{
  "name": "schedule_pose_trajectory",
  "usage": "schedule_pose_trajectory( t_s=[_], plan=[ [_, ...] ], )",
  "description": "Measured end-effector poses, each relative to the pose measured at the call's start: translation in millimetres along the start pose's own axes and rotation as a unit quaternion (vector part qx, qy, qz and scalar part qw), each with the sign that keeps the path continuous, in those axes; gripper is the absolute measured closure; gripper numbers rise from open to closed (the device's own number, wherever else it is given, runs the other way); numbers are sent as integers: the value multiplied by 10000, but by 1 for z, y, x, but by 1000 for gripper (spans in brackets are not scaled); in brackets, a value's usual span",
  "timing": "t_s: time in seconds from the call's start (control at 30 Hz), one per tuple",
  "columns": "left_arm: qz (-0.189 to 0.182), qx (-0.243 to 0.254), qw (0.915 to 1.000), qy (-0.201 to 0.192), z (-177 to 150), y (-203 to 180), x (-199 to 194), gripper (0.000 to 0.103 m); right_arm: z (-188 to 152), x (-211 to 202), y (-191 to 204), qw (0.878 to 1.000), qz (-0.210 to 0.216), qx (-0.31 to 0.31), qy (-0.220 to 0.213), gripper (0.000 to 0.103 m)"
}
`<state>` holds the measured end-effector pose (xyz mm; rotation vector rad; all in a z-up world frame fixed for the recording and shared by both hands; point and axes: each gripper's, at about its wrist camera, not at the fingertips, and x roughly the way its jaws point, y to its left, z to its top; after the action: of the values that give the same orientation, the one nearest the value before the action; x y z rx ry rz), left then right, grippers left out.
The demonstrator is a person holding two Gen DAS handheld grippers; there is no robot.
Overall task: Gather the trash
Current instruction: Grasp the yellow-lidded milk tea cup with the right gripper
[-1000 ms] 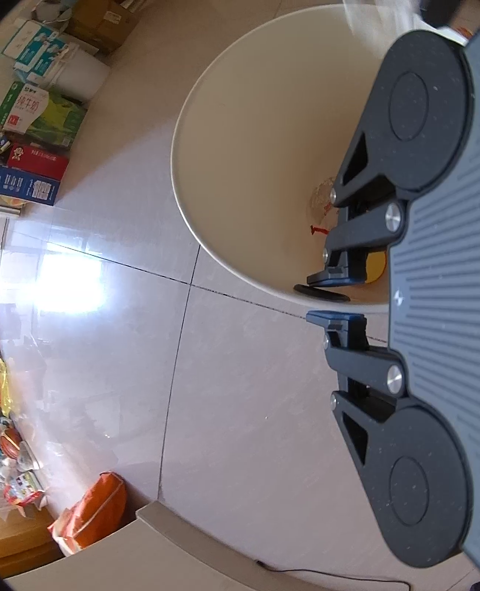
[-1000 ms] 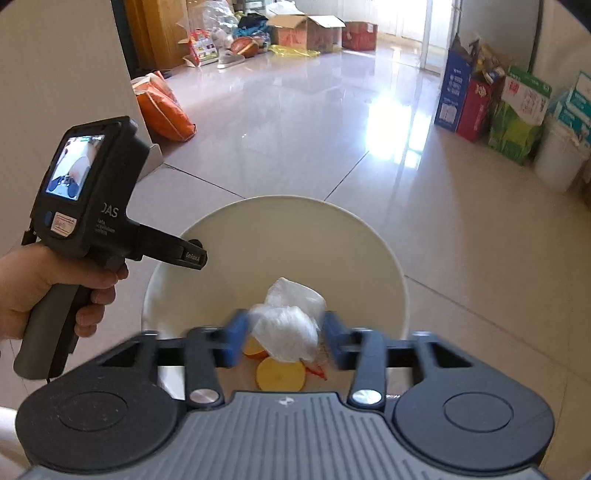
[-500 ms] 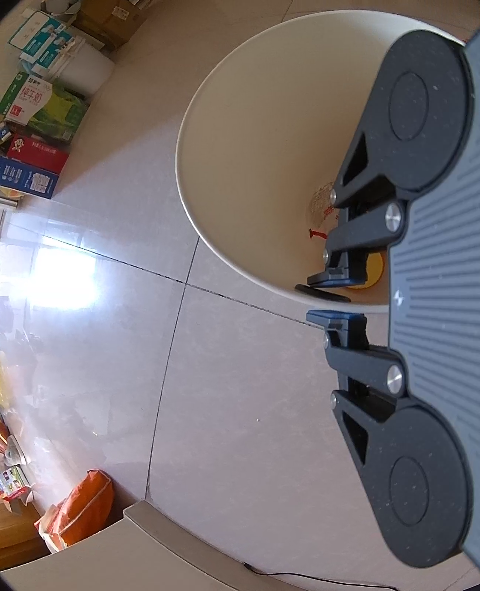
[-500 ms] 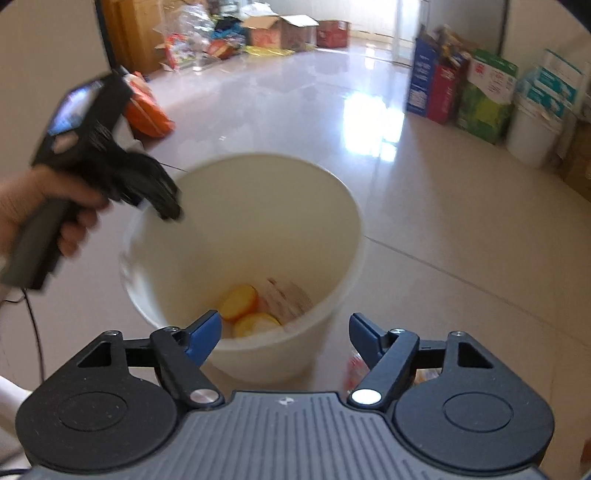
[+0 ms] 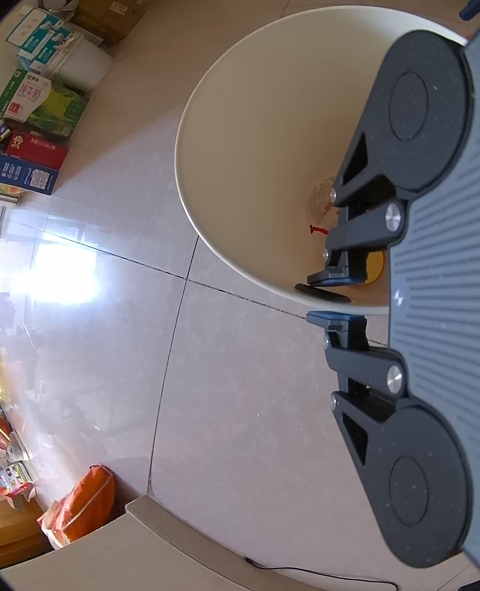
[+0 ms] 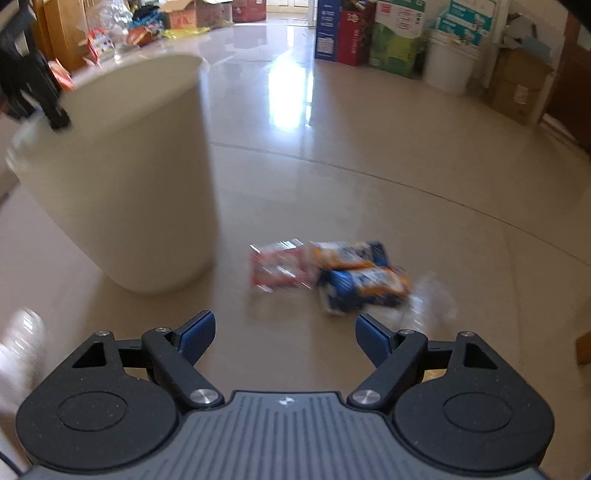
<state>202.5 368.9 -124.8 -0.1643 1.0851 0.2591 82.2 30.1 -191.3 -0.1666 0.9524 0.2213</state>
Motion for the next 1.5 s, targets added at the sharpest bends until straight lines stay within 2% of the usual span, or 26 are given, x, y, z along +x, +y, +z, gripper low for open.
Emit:
schedule_pose_trajectory(
  t_s=[0.17,0.3,0.43,0.63,0.77,0.83,0.9,1.23,1.5],
  plan=[
    [-46,-151,9999,21,1,4,0,91,-40,19,-39,9966,-559,-546,248,8],
    [-60,-225,9997,45,1,6,0,91,-63,46,-68,9867,-978,-1089,705,7],
    [-53,-279,9996,74,2,8,0,91,-77,78,-93,9790,-1080,-1320,1115,7],
    [42,-148,9999,65,2,2,1,90,-82,122,-109,9733,-1069,-1310,1549,7],
    [79,-92,9999,72,2,-3,1,90,-81,138,-114,9725,-1056,-1267,1647,10],
    [82,-83,9999,73,3,-4,0,90,-81,142,-114,9717,-1042,-1293,1678,14],
    [87,-88,9999,74,3,-5,0,90,-80,145,-115,9713,-1011,-1283,1730,24],
    [220,107,9997,32,1,-13,-1,89,-70,134,-115,9754,-890,-999,1755,25],
    [251,261,9993,14,0,-19,-2,89,-42,97,-101,9847,-669,-696,1451,26]
  ],
)
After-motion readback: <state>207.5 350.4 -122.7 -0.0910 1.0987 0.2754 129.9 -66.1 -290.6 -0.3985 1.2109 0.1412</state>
